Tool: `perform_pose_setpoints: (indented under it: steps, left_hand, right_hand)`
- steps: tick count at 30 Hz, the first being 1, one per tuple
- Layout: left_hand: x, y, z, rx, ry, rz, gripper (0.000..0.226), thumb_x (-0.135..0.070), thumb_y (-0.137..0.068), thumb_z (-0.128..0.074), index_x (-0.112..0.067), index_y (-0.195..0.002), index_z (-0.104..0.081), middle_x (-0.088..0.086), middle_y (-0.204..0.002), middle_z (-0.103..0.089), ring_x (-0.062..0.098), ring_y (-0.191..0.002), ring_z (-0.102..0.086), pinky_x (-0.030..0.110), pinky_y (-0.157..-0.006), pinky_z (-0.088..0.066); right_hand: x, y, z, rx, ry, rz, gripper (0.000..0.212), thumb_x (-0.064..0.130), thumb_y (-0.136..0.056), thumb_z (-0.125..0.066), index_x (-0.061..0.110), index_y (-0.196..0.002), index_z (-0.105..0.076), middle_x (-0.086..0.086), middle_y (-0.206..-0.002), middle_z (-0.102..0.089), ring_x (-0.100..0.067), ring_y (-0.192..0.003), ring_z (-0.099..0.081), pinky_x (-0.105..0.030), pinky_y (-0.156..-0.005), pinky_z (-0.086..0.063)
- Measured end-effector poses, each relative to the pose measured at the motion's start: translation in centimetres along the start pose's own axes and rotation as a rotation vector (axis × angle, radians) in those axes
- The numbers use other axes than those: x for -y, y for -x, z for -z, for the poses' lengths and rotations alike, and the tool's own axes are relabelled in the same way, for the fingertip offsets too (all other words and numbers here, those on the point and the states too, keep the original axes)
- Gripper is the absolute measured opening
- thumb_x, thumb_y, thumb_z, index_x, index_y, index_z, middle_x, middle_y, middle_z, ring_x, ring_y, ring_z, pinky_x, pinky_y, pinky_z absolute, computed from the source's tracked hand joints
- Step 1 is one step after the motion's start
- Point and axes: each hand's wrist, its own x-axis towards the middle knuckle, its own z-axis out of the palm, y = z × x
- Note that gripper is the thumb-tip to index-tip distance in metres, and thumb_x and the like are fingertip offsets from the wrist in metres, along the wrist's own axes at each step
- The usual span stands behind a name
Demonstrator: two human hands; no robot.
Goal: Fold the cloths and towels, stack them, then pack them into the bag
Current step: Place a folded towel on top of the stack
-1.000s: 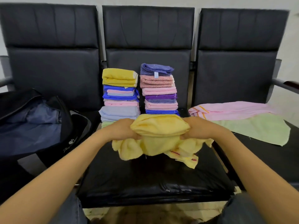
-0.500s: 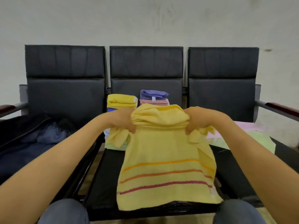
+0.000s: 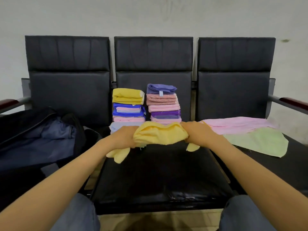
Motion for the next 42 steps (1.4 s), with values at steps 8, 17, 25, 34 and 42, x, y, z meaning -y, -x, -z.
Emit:
perform_pose_setpoints:
  steps: [8,17,25,34,42]
  left_hand:
    - [5.0,0.8,-5.7,0.741,-0.038,0.022,0.091,-0.061,-0.063,-0.078,-0.025,-0.139,-0.044,-0.011,-0.140,-0.047,0.016,-0.130,-0.044,0.036,-0.111,-0.035]
    - [7.3,-3.0,-7.2,0.623,0.156,0.207,0.057,-0.055,-0.087,-0.058,-0.014,-0.126,-0.057,-0.001,-0.123,-0.059,0.022,-0.115,-0.056,0.038,-0.101,-0.046]
    - [8.5,-5.4,-6.5,0.364,0.718,0.357,0.022,-0.022,-0.102,-0.042,-0.008,-0.113,-0.055,0.011,-0.108,-0.063,0.024,-0.098,-0.061,0.034,-0.075,-0.053]
    - [10.3,-7.8,-9.5,0.186,0.023,0.256,0.023,-0.018,-0.099,-0.039,-0.011,-0.077,-0.041,0.007,-0.080,-0.052,0.020,-0.069,-0.049,0.029,-0.059,-0.040]
    - [11.6,-8.2,-11.5,-0.036,-0.166,0.071,0.009,-0.010,-0.093,-0.053,-0.003,-0.097,-0.052,0.012,-0.107,-0.047,0.028,-0.101,-0.047,0.030,-0.080,-0.039]
  right_hand:
    - [-1.6,-0.3,-9.3,0.566,-0.363,0.119,0.064,0.045,-0.079,-0.072,0.019,-0.132,-0.048,0.006,-0.129,-0.050,-0.017,-0.118,-0.048,-0.030,-0.100,-0.039]
    - [-4.0,-3.3,-12.1,0.666,-0.700,-0.048,0.037,0.050,-0.090,-0.055,0.020,-0.112,-0.063,0.005,-0.118,-0.058,-0.015,-0.113,-0.056,-0.037,-0.104,-0.043]
    - [-5.8,-5.9,-11.7,0.539,-0.806,-0.170,0.030,0.039,-0.091,-0.060,0.016,-0.109,-0.066,-0.002,-0.113,-0.064,-0.017,-0.107,-0.059,-0.036,-0.096,-0.047]
    - [-5.2,-8.8,-16.4,0.242,-0.513,-0.214,0.017,0.020,-0.092,-0.058,0.010,-0.105,-0.063,-0.003,-0.105,-0.060,-0.015,-0.092,-0.053,-0.024,-0.077,-0.041]
    - [-4.4,-9.3,-18.5,0.224,-0.318,-0.240,0.019,0.021,-0.092,-0.058,0.010,-0.104,-0.048,-0.009,-0.121,-0.034,-0.029,-0.093,-0.057,-0.038,-0.083,-0.048]
